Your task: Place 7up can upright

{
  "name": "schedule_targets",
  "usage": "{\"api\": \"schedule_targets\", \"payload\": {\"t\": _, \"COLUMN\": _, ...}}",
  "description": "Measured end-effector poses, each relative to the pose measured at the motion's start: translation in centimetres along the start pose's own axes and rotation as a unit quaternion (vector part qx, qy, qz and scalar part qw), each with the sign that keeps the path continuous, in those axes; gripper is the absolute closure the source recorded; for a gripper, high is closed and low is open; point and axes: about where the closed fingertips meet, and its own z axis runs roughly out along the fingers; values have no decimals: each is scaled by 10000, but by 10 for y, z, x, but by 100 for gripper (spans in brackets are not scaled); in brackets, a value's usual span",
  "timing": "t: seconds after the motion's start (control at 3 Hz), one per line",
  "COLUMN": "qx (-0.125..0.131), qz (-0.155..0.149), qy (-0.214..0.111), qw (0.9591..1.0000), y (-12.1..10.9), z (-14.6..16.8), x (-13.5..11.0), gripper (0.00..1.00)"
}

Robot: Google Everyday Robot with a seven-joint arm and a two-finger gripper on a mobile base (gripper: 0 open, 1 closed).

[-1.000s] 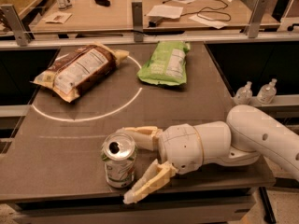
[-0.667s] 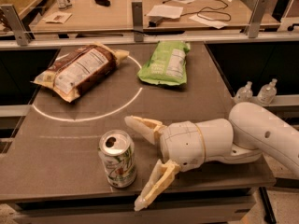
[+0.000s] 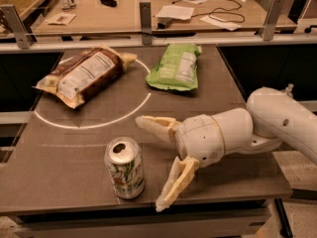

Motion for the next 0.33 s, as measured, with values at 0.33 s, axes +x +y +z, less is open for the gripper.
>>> {"api": "schedule_targets", "payload": {"t": 0.33, "qx": -44, "qz": -25, "qy": -2, "qw": 10000, "y": 1, "z": 0, "x": -2, "gripper": 0}}
